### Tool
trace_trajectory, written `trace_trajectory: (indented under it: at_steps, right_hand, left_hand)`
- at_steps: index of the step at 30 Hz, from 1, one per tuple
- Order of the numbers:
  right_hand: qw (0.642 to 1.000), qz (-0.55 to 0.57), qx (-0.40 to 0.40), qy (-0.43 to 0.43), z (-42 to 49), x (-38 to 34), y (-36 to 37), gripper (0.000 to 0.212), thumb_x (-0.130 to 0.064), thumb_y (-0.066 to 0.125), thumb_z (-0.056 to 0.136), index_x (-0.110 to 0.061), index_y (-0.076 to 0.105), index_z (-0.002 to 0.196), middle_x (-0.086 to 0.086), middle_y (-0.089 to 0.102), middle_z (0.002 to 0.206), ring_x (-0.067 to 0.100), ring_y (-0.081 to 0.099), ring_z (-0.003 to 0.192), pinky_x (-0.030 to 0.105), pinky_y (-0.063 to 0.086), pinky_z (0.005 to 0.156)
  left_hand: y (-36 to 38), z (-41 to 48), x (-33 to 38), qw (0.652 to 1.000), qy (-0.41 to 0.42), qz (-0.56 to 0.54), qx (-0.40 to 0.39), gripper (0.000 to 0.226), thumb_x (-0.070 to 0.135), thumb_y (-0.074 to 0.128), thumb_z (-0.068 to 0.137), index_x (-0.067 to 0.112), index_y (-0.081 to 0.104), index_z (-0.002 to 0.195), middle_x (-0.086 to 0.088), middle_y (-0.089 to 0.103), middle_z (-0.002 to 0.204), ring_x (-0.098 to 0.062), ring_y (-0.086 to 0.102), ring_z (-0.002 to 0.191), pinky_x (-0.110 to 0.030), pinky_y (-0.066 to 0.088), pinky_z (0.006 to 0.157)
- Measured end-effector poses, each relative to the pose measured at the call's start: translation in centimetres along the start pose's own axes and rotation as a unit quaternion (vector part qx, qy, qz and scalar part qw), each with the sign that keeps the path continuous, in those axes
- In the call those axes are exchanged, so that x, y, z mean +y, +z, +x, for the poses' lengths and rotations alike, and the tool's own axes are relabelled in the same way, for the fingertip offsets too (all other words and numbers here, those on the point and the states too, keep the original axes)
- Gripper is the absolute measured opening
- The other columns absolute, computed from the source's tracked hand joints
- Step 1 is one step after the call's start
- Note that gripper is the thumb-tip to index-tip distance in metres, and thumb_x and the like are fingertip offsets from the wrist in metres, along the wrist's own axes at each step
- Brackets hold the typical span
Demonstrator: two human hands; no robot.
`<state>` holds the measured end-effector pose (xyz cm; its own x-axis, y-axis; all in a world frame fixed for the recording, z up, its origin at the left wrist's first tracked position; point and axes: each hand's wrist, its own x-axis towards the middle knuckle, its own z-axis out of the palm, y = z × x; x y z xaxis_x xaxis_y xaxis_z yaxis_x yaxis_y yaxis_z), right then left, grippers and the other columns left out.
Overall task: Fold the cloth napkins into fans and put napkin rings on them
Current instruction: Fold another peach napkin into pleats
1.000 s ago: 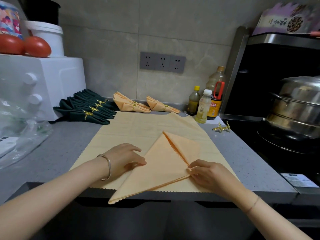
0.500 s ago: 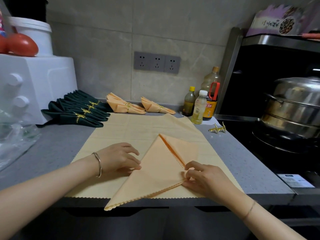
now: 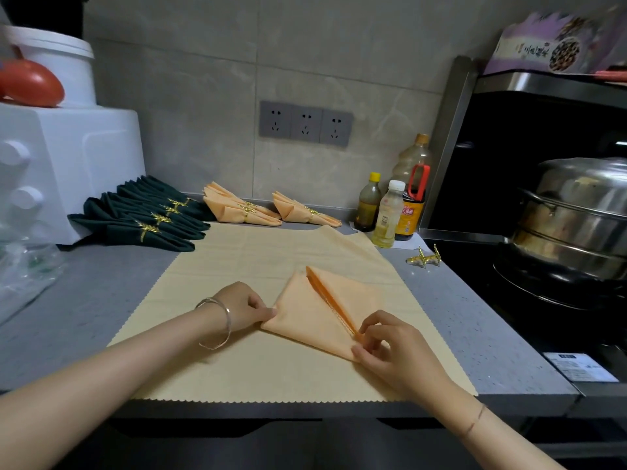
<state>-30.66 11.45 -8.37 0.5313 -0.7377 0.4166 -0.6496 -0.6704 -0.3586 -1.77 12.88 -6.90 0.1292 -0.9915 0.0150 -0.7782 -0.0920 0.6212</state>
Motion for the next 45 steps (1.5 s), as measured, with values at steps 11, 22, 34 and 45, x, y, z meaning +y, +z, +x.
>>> trace_trajectory:
  at_steps: [11,22,34,45]
  right_hand:
    - [0.982,0.09,-0.004,0.168,7.6,5.6,0.5,0.026,-0.032,0.052,0.095,-0.024,0.055,0.12,-0.006,0.058,0.121,0.008,0.053,0.103,0.022,0.04,0.087]
    - [0.969,0.167,-0.006,0.18,6.2,3.7,0.4,0.021,-0.039,0.063,0.085,-0.032,0.048,0.097,0.002,0.047,0.058,0.014,0.046,0.057,0.029,0.034,0.057]
    - [0.939,0.236,0.064,0.244,7.7,3.6,2.1,0.018,-0.015,0.058,0.09,-0.019,0.049,0.105,-0.002,0.051,0.074,0.01,0.048,0.07,0.022,0.035,0.06]
    - [0.963,0.127,0.147,0.187,7.0,3.0,3.1,0.01,-0.014,0.046,0.095,-0.024,0.046,0.093,-0.001,0.055,0.069,0.023,0.053,0.074,0.032,0.038,0.069]
  left_hand:
    - [1.8,1.3,2.3,0.996,-0.049,0.045,0.065,0.017,0.032,0.06,0.089,0.025,0.056,0.074,0.011,0.052,0.076,-0.015,0.052,0.08,-0.023,0.038,0.07]
    - [2.2,5.2,5.1,0.987,-0.016,0.115,0.11,0.015,0.026,0.049,0.095,0.021,0.062,0.102,0.001,0.063,0.111,-0.022,0.055,0.107,-0.028,0.04,0.085]
    - [7.0,-1.1,5.9,0.983,-0.015,0.176,-0.048,0.066,0.052,0.015,0.1,0.018,-0.008,0.153,0.001,-0.017,0.159,-0.018,-0.017,0.146,-0.033,-0.006,0.118]
    - [8.1,-1.5,6.0,0.973,-0.013,0.228,-0.043,0.06,0.047,0.011,0.101,0.022,-0.003,0.153,-0.002,-0.014,0.159,-0.019,-0.016,0.146,-0.035,-0.008,0.118]
